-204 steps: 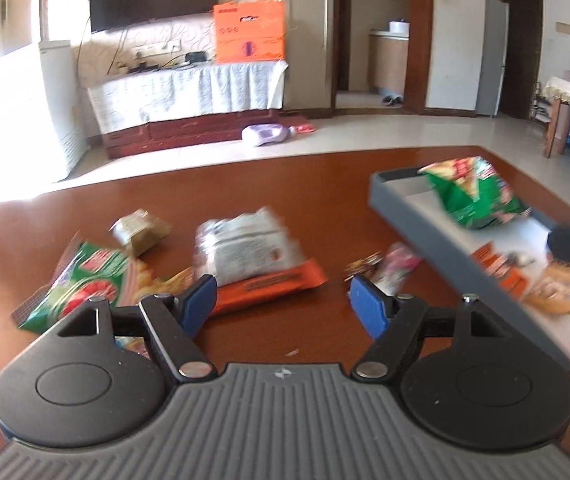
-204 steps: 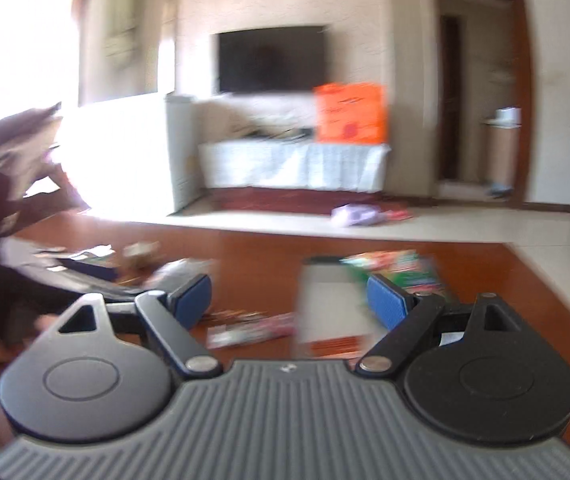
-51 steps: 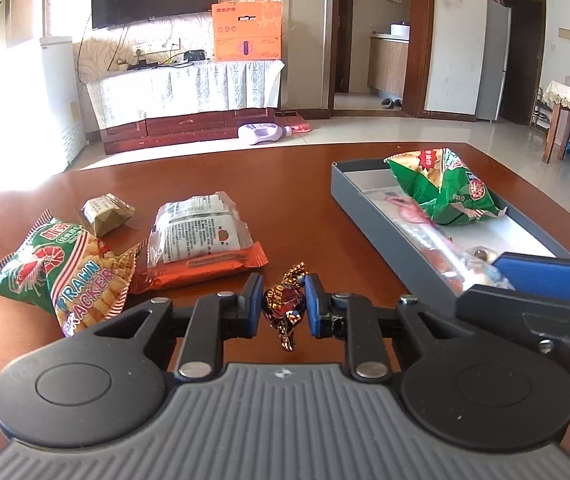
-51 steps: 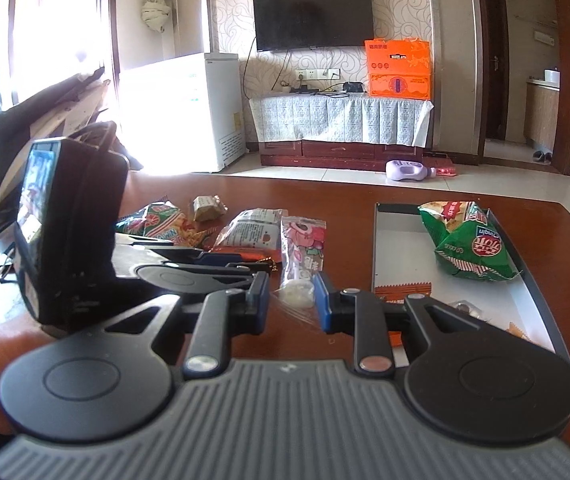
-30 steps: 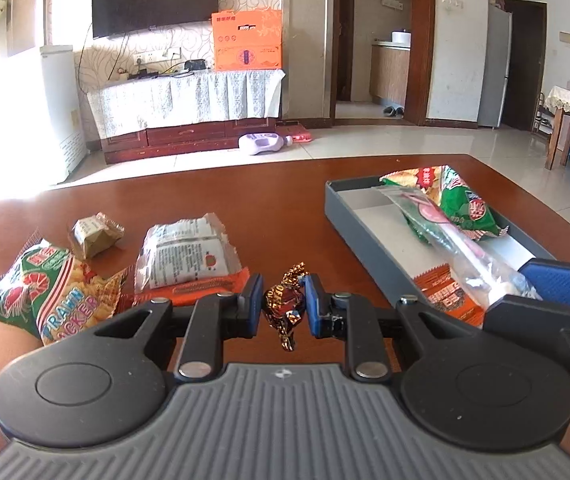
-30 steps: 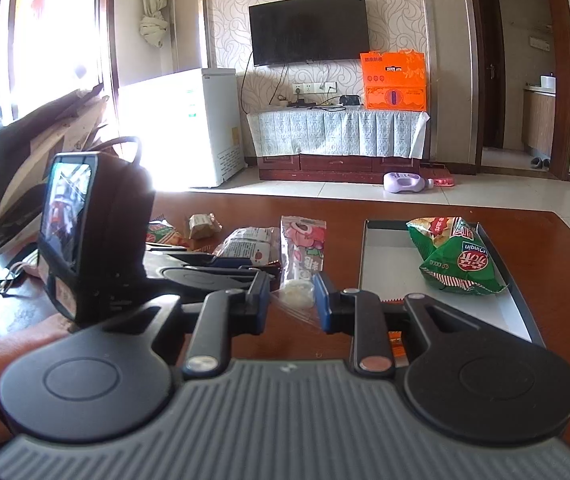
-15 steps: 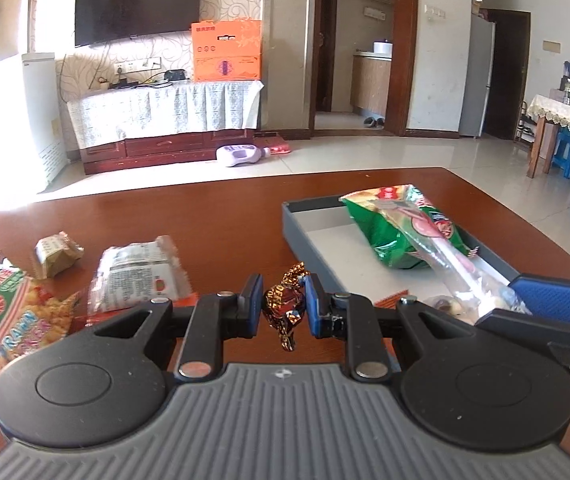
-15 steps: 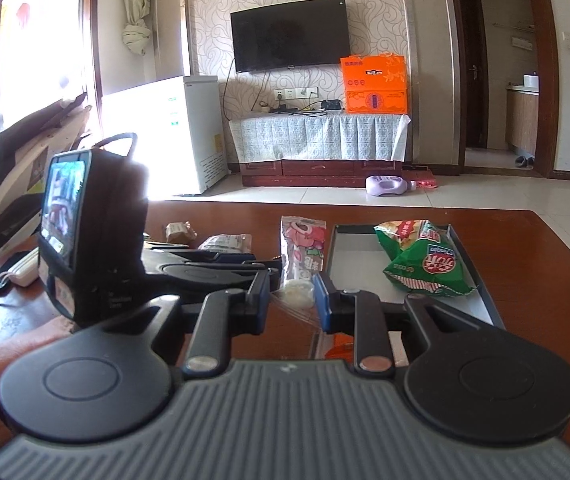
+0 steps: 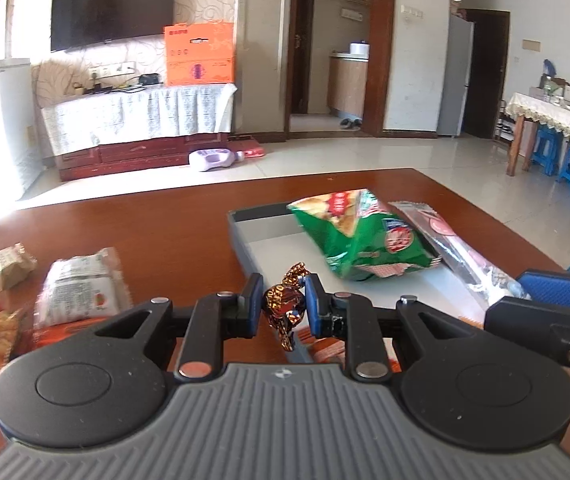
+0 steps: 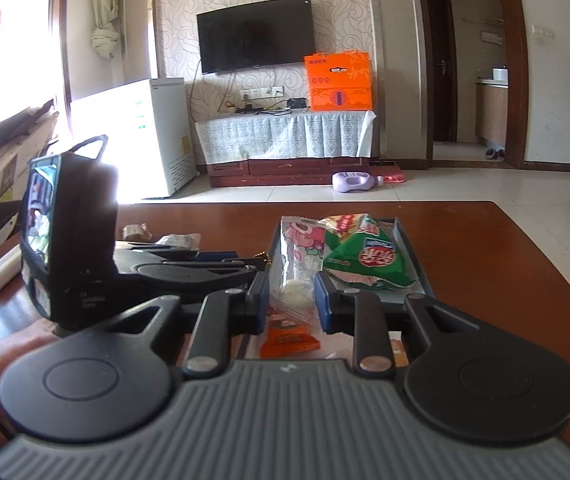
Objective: Organize snacks
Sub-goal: 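Carry the chocolate and pink packet over the grey tray with both tools, then open left tool releasing chocolate in tray while right tool releases pink packet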
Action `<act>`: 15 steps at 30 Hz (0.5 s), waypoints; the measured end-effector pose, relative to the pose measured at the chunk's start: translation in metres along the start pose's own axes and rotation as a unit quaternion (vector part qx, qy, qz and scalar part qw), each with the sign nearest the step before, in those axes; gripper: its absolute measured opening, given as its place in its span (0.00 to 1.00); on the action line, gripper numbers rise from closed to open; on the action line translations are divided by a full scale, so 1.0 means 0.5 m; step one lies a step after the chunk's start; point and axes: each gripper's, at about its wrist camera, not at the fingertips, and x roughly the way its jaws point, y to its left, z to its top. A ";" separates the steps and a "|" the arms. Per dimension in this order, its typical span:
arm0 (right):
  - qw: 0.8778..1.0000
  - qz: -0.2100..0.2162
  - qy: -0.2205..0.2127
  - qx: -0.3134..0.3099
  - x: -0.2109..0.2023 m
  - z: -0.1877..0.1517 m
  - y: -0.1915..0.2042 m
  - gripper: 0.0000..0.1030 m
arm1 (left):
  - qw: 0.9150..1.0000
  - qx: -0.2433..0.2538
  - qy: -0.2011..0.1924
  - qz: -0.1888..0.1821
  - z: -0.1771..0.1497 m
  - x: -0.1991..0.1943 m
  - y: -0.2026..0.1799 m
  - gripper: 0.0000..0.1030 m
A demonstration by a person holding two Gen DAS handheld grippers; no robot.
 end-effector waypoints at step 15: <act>0.998 -0.045 0.030 -0.039 0.074 0.010 -0.061 0.27 | 0.999 0.026 0.029 -0.019 0.013 0.106 -0.071 0.26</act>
